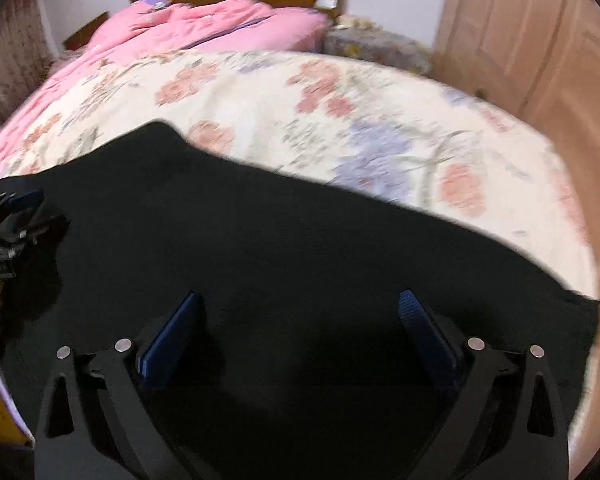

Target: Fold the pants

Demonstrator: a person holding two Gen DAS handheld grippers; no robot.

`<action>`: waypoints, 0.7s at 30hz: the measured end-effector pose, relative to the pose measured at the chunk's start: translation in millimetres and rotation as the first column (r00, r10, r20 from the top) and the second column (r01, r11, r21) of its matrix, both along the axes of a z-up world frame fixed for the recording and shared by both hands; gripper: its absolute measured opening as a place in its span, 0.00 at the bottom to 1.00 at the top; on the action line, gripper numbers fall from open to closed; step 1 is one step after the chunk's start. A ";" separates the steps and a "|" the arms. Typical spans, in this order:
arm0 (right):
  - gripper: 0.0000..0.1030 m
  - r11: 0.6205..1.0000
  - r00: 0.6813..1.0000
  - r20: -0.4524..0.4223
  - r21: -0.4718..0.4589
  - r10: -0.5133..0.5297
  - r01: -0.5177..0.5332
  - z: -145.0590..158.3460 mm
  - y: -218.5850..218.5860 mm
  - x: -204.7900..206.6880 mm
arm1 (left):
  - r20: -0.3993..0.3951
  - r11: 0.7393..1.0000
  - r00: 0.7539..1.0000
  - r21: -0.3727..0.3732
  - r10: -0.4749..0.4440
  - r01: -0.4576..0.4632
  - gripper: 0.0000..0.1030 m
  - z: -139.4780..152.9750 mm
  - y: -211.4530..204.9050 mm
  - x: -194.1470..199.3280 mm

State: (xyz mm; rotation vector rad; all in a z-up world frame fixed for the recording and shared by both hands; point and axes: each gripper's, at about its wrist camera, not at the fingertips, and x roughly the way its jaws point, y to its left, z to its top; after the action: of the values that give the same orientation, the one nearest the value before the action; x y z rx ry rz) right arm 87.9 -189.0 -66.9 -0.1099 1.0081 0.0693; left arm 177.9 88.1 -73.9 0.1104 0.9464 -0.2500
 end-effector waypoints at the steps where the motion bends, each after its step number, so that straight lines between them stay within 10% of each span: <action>1: 0.94 1.000 0.999 0.041 -0.028 0.001 0.001 9.5 -1.1 -4.5 | 0.009 1.000 1.000 0.023 0.002 -0.002 0.98 2.0 -3.8 -2.9; 13: 0.95 0.997 0.991 0.117 0.050 -0.063 0.058 16.7 -70.3 -41.3 | 0.050 0.992 0.990 0.005 0.129 -0.130 0.97 17.2 7.1 -20.0; 16: 0.95 0.994 0.988 0.139 0.088 -0.074 0.062 27.1 -78.2 -68.6 | 0.083 0.991 0.996 -0.128 0.041 -0.030 0.98 40.4 -5.6 -53.1; 21: 0.95 0.999 0.995 0.088 -0.022 -0.045 0.047 11.4 -69.5 -98.8 | 0.104 0.995 0.990 0.002 -0.097 0.097 0.98 30.6 -51.5 -92.5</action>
State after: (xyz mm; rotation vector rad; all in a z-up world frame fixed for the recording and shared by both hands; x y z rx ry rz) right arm -10.9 -258.5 -55.5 -0.1107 0.9242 0.0100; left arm 85.4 36.6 -43.3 0.1658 0.8380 -0.3325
